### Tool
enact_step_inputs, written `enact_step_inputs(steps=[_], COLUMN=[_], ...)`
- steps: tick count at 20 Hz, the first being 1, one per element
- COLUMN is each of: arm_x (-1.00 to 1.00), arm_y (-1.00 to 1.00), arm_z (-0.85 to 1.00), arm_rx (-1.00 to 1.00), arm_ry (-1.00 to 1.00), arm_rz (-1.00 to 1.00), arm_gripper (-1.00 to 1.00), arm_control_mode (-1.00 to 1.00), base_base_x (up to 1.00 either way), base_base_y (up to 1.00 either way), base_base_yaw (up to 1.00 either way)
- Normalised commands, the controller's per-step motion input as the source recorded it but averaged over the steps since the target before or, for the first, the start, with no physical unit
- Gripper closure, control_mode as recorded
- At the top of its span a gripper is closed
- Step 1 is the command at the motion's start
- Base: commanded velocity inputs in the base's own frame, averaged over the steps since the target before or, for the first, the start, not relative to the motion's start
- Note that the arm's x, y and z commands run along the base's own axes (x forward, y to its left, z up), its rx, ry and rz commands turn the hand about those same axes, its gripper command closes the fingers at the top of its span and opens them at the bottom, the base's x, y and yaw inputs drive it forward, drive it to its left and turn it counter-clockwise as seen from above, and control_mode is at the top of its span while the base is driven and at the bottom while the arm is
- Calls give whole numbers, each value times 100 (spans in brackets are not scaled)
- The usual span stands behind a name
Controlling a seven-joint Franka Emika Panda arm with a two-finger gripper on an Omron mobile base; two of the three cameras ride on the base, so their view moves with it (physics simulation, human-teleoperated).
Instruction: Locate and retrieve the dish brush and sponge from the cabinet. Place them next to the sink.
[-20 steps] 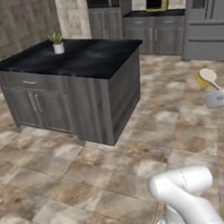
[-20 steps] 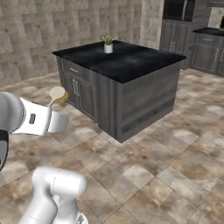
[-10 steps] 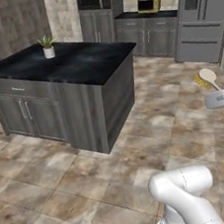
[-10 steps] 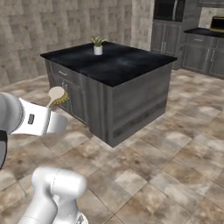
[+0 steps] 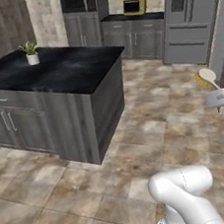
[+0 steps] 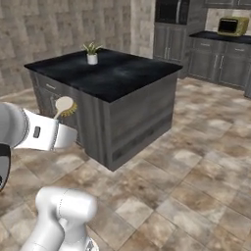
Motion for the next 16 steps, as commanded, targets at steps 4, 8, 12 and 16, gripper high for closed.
enact_step_inputs(steps=[4, 8, 12, 16], arm_x=[0, 0, 0, 0], arm_y=[0, 0, 0, 0], arm_z=[0, 0, 0, 0], arm_rx=[0, 0, 0, 0], arm_ry=[0, 0, 0, 0], arm_rz=[0, 0, 0, 0], arm_gripper=[100, 100, 100, 100], arm_control_mode=[100, 100, 100, 100], base_base_x=[14, 12, 25, 21], base_base_y=[0, 8, 22, 15], base_base_yaw=[-38, -40, -36, -37])
